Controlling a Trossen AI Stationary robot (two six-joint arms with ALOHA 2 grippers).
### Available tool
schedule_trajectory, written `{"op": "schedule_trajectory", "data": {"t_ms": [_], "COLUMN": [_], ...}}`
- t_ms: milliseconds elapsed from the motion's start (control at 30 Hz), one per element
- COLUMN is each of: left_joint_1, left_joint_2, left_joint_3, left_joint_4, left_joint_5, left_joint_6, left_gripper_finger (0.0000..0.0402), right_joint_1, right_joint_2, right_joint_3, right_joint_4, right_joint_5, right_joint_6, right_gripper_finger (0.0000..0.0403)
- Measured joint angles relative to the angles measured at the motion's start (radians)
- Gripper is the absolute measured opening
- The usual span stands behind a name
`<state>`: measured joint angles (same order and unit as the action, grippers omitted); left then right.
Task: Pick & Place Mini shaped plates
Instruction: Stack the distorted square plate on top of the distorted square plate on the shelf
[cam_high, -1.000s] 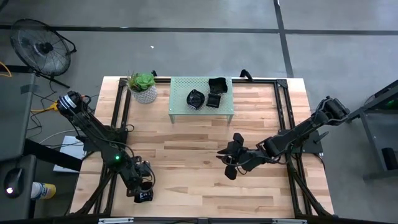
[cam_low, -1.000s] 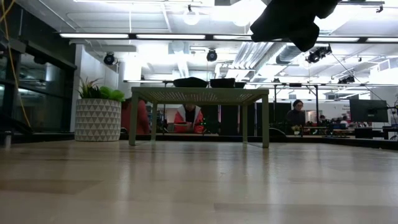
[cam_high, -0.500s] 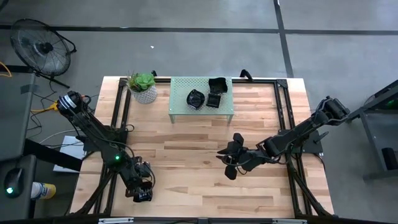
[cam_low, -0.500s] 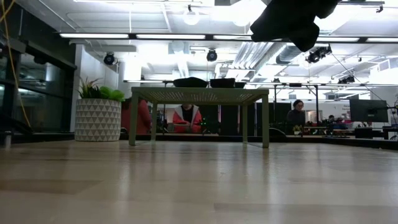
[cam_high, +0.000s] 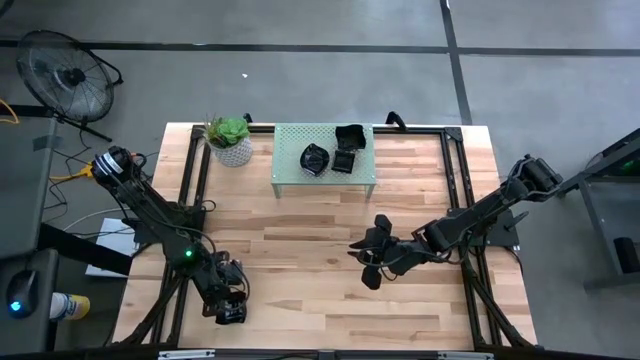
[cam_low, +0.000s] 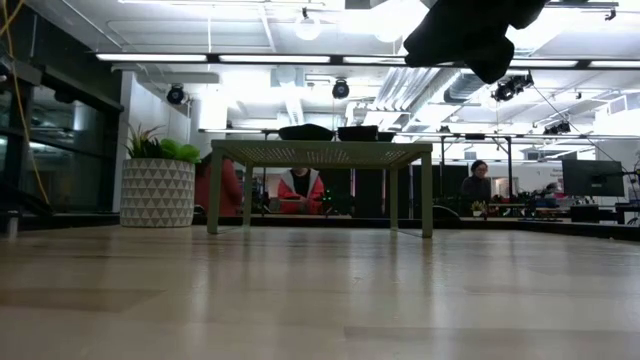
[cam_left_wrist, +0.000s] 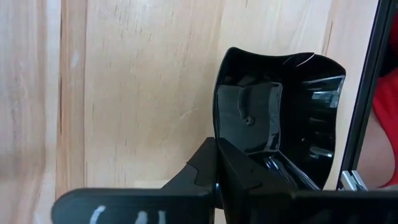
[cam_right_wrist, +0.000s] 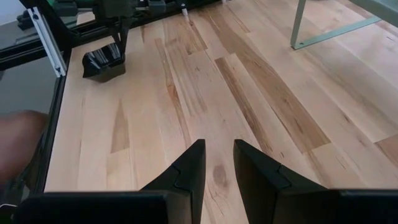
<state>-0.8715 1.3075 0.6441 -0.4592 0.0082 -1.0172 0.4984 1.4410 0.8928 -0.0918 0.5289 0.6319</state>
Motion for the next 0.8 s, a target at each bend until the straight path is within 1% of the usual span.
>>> {"op": "schedule_trajectory", "data": {"t_ms": [133,233,467,567,800], "left_joint_1": [0.000,0.000,0.000,0.000,0.000], "left_joint_2": [0.000,0.000,0.000,0.000,0.000], "left_joint_3": [0.017,0.041,0.092,0.109,0.117], "left_joint_4": [-0.007,-0.006,-0.007,-0.008,-0.006], "left_joint_5": [-0.003,-0.028,-0.131,-0.212,-0.509], "left_joint_6": [0.001,0.031,0.114,0.150,0.229], "left_gripper_finger": [0.0000,0.0000,0.0000,0.0000,0.0000], "right_joint_1": [0.000,0.000,0.000,0.000,0.000], "right_joint_2": [0.000,0.000,0.000,0.000,0.000], "right_joint_3": [0.000,0.000,0.000,0.000,0.000], "right_joint_4": [0.000,0.000,0.000,0.000,0.000], "right_joint_5": [0.000,-0.001,-0.002,-0.002,0.006], "right_joint_6": [0.000,0.000,0.000,0.000,0.007], "right_gripper_finger": [0.0078,0.0078,0.0078,0.0078,0.0078]}}
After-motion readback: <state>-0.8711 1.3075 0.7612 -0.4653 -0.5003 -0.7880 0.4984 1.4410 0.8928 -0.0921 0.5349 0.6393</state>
